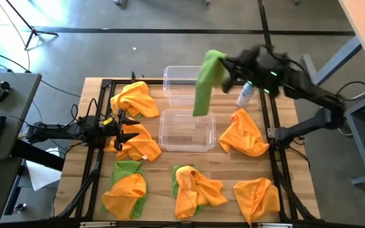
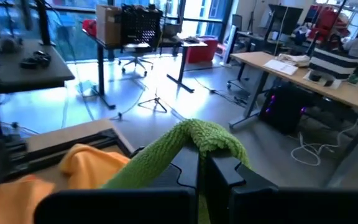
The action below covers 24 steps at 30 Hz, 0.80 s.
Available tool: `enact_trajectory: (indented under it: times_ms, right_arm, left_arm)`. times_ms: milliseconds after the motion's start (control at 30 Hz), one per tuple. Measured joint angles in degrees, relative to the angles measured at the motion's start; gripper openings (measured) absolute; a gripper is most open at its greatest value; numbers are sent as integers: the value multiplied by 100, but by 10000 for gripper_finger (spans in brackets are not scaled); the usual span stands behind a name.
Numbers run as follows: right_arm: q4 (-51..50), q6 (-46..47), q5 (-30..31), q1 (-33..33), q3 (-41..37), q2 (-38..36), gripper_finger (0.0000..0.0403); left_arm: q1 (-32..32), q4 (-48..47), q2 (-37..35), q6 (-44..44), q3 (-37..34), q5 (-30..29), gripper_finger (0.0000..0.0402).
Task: Sort microfiber towel by color & place in baskets
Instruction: Put the green microfiber towel into the top transparent bin
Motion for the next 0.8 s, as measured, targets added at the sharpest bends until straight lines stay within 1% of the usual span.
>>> enact_trajectory:
  times_ms: [100,167,333,567,667,800]
  right_arm:
    - [212,-14,-688,-541,226,562,0]
    - [364,97,-925,-836,327,898,0]
    - [819,323,-752,-1285,373,1584,0]
    - [1605,705,-771,-1430,380,2070,0]
    - [1475,1133,-968,-1428,380,2202,0]
    - [920,1685,-1050,-1385,380,2362,0]
  left_arm:
    - [1,0,-1,0,-1,0,234]
    - [1,0,-1,-1,0,0,234]
    - [0,0,0,-2,0,-2,234]
    - [1,-2,-1,0,0,-4,234]
    - [0,0,-2,0,-1,-4,234]
    - [1,-2,0,-2,0,-4,234]
